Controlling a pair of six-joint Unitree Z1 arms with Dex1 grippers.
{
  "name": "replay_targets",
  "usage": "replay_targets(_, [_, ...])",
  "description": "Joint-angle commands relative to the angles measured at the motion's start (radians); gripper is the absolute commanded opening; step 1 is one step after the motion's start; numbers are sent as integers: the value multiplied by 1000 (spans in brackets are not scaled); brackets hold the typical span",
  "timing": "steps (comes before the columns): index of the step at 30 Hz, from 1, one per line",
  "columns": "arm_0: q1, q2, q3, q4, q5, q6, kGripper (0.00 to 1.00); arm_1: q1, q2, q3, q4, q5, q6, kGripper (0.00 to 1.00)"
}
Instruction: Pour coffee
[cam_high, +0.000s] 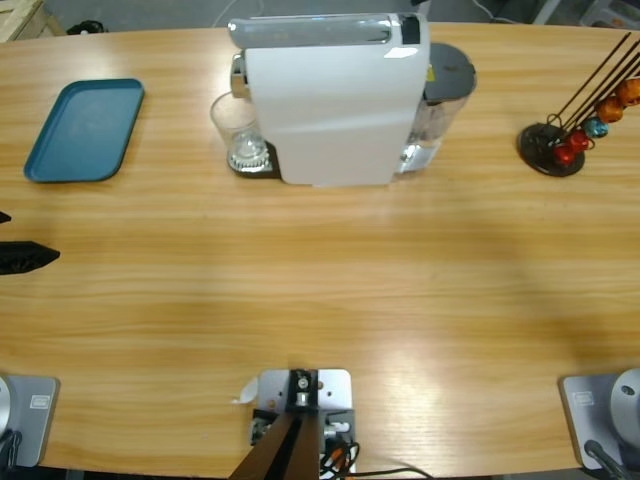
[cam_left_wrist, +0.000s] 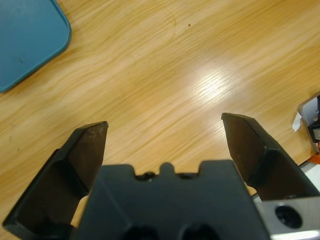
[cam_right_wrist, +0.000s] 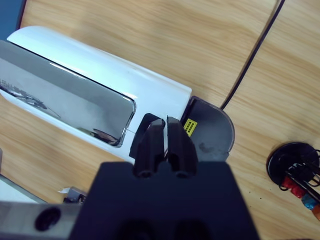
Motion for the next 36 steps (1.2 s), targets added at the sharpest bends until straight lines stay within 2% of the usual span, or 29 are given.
replay_targets(1, [-8, 29, 30, -14, 17, -17, 991, 30, 43, 14, 17, 31, -2, 0])
replay_targets(36, [-7, 32, 31, -12, 20, -34, 991, 30, 16, 78, 11, 25, 0, 0])
